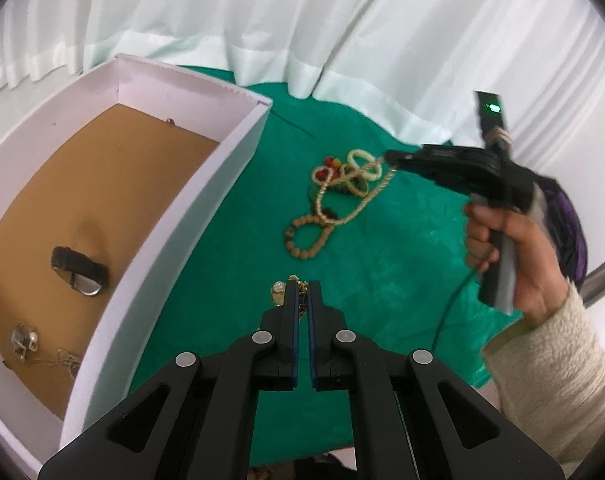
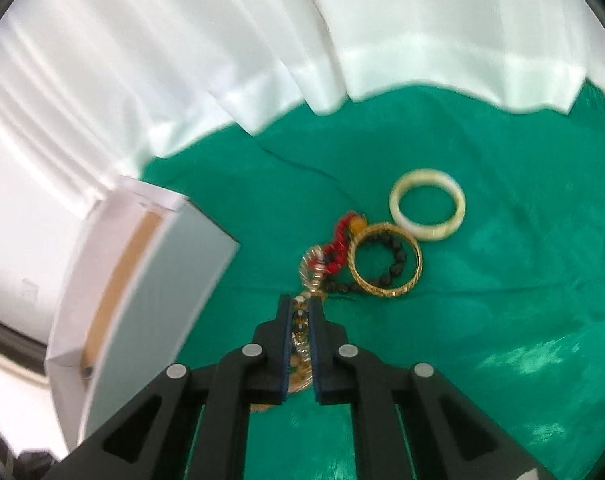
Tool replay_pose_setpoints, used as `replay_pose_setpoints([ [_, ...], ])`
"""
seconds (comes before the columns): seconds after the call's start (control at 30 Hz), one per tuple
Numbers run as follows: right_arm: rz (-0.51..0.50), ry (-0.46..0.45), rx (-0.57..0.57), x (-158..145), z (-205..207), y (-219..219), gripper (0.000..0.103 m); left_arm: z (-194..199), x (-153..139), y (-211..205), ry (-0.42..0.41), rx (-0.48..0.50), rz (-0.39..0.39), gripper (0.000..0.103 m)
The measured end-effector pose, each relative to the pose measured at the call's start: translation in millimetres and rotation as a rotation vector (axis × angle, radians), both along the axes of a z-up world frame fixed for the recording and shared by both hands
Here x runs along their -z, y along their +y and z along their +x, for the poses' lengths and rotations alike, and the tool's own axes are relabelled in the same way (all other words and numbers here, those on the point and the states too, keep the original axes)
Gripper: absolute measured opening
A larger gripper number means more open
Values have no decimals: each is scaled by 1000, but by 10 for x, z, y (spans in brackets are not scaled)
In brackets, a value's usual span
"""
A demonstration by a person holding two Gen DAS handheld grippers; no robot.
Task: Organize jewelry
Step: 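Carry the coin chain with left while right carries the beaded necklace over the box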
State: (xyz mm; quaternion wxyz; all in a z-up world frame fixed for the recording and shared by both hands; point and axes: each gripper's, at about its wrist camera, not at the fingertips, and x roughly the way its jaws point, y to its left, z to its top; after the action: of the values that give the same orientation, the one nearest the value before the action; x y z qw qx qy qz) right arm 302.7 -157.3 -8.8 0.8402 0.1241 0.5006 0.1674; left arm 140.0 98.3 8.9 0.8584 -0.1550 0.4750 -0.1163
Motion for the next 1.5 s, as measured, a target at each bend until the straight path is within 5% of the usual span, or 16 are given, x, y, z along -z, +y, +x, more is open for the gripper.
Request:
replay_pose_setpoints([
  [0.43, 25, -279, -207, -1525, -318, 661, 8, -170, -1069, 355, -77, -38, -88, 2],
  [0.63, 68, -366, -333, -2108, -454, 1257, 8, -206, -1499, 750, -146, -111, -34, 2],
  [0.8, 115, -407, -421, -2404, -495, 1846, 8, -151, -1540, 1240, -155, -217, 2, 1],
  [1.1, 178, -318, -548, -2056, -479, 2868, 8, -46, -953, 2084, -44, -395, 23, 1],
  [1.5, 4, -170, -651, -839, -578, 3820, 8, -127, -142, 2480, 86, -505, 78, 2],
])
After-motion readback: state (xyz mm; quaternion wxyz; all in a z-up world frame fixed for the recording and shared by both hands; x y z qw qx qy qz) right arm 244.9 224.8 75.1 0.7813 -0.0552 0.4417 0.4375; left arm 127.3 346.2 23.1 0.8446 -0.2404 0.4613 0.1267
